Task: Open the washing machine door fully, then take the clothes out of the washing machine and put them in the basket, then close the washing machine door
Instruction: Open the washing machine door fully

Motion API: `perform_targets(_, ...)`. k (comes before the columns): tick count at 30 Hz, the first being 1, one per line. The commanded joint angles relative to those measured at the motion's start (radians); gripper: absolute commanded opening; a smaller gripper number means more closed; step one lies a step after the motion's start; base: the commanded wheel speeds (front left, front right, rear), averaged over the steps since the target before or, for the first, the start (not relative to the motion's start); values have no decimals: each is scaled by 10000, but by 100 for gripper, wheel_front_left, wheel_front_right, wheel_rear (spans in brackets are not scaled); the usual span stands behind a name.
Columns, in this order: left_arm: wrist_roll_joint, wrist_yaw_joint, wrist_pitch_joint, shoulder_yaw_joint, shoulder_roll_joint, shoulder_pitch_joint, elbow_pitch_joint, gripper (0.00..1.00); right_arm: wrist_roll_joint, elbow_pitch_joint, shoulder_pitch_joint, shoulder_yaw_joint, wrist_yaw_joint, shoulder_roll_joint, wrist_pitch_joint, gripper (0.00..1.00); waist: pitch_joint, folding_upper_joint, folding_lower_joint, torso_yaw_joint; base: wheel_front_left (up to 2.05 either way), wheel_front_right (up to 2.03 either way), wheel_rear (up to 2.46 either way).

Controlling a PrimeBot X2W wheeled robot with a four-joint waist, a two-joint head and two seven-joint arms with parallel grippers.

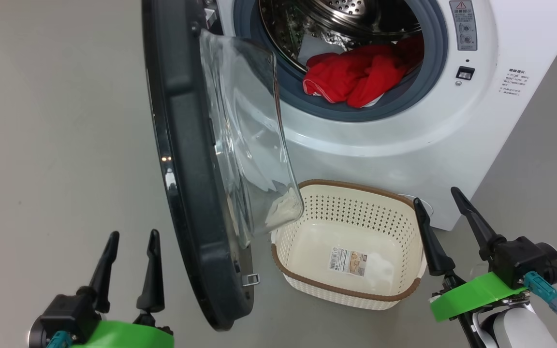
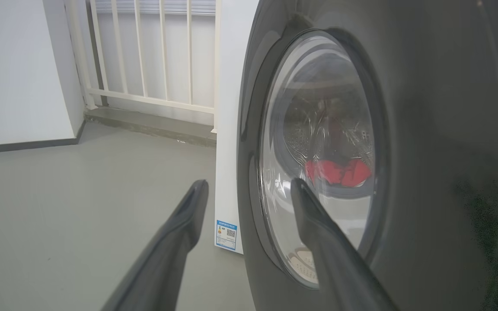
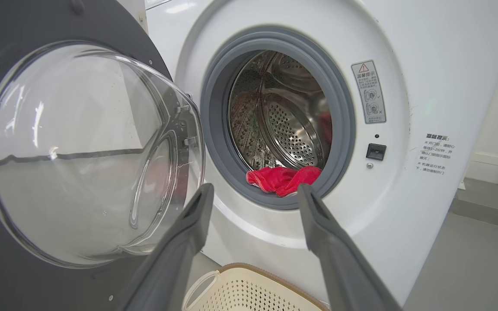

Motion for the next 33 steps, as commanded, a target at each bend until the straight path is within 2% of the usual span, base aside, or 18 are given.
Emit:
perform_targets(1,-22,0,-49,297,141,-103,-264,97,52,-194,-175,284,60,-90,-64,100,-10,0,0,-5,0,0,0)
perform_targets(2,-33,-5,-49,288,141,-104,-249,0,73,-189,-172,320,60,-97,-64,100,-21,0,0,-8,0,0,0)
perform_targets(6,250,72,-49,277,141,-164,-393,0,196,-162,-142,403,60,-96,-64,100,-84,0,0,-23,0,0,0)
perform_targets(11,412,501,-49,305,141,-371,-1132,0,297,-142,-66,479,60,-83,-64,100,-201,0,0,-34,0,0,0)
perform_targets(19,839,1065,264,19,183,-764,-3162,0,294,-119,-26,588,60,-73,-64,100,-277,0,0,-97,0,0,0)
perform_targets(25,863,1114,906,-444,175,-1044,-4730,0,291,-138,-32,584,60,-103,-64,100,-215,0,0,-162,0,0,0)
perform_targets(33,330,1153,2251,-1774,153,-1122,-6242,0,289,-167,-99,615,60,-129,-64,100,-13,0,0,-315,0,0,0)
